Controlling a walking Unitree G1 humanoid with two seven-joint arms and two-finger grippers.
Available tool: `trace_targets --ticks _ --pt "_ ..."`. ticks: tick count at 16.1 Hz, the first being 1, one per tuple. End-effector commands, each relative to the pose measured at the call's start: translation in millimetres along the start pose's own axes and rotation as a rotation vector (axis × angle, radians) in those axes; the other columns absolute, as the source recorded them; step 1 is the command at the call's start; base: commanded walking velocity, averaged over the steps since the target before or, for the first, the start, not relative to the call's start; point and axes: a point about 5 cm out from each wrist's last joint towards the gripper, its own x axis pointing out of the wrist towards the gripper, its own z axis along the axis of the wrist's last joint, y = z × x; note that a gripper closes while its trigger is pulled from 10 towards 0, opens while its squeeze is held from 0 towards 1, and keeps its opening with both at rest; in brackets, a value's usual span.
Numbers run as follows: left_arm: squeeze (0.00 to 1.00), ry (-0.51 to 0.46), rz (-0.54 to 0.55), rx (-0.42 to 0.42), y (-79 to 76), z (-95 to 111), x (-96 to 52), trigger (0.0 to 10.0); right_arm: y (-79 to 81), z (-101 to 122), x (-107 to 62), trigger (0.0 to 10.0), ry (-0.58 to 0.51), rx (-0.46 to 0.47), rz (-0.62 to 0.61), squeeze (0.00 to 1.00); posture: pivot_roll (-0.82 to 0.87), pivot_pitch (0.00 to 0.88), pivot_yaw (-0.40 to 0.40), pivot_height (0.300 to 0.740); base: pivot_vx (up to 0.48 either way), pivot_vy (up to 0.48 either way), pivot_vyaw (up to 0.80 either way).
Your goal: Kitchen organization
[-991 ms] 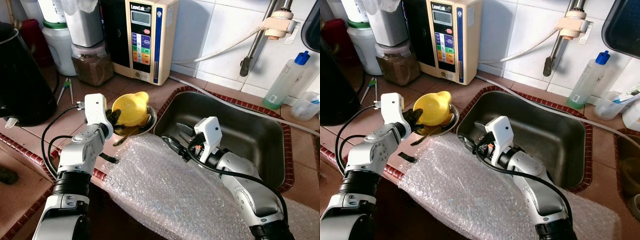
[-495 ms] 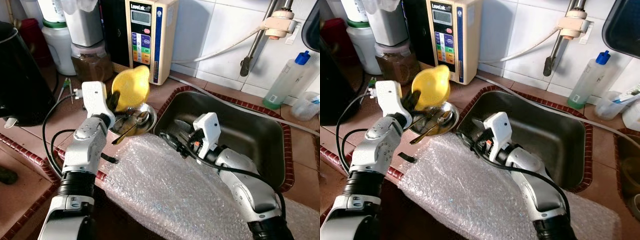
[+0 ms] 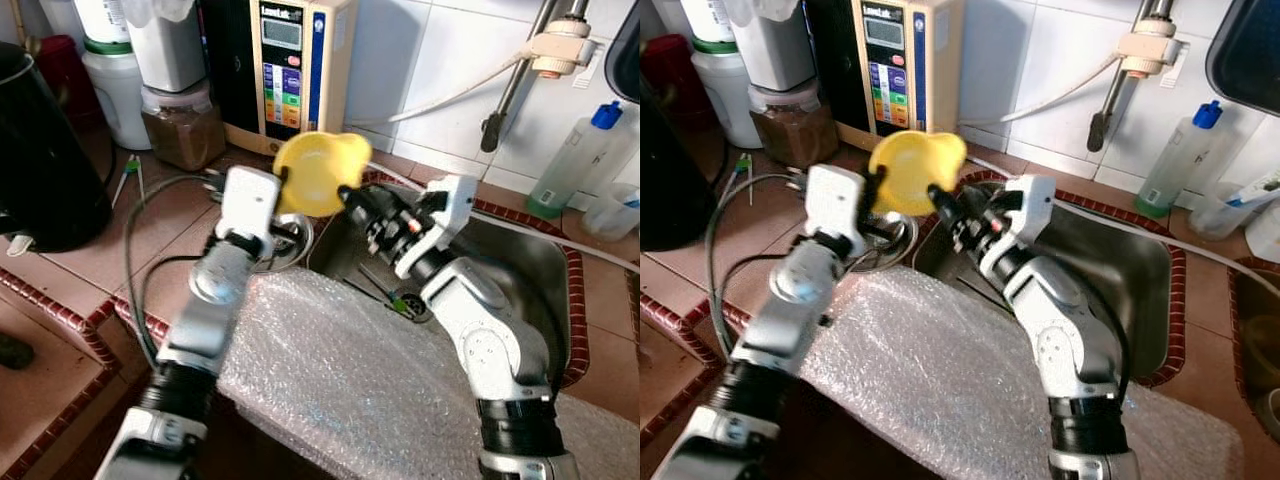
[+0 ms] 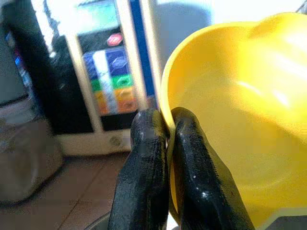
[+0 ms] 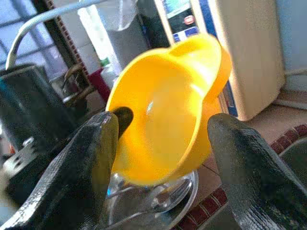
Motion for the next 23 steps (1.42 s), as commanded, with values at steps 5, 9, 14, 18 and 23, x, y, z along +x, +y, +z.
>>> trace_targets --ticks 5,9,14,18,23 --pt "0.00 -0.122 -0.039 0.008 -14.1 21.1 2.3 0.0 -12.0 4.1 11.6 10.0 -0.004 0.016 -0.151 0.00 -0.03 0.000 -0.051 0.740 0.000 0.000 0.00" --pt "0.00 -0.134 -0.059 -0.005 -18.7 20.6 -0.6 0.0 -18.9 8.4 15.5 0.0 -0.029 0.030 -0.207 0.00 -0.02 0.000 -0.053 0.740 0.000 0.000 0.00" --pt "0.00 -0.134 -0.068 0.046 -19.9 18.2 -0.3 0.0 -22.8 13.1 16.5 0.0 -0.021 -0.063 -0.271 0.00 -0.03 0.000 -0.056 0.740 0.000 0.000 0.00" --pt "0.00 -0.144 -0.052 0.081 -17.7 18.6 -1.0 0.0 -27.9 6.3 15.0 0.0 0.019 -0.045 -0.299 0.00 -0.03 0.000 -0.059 0.740 0.000 0.000 0.00" --pt "0.00 -0.170 -0.045 0.118 -17.8 21.0 -0.3 0.0 -38.4 -0.7 11.0 0.0 0.074 -0.055 -0.365 0.00 -0.03 0.000 -0.060 0.740 0.000 0.000 0.00"
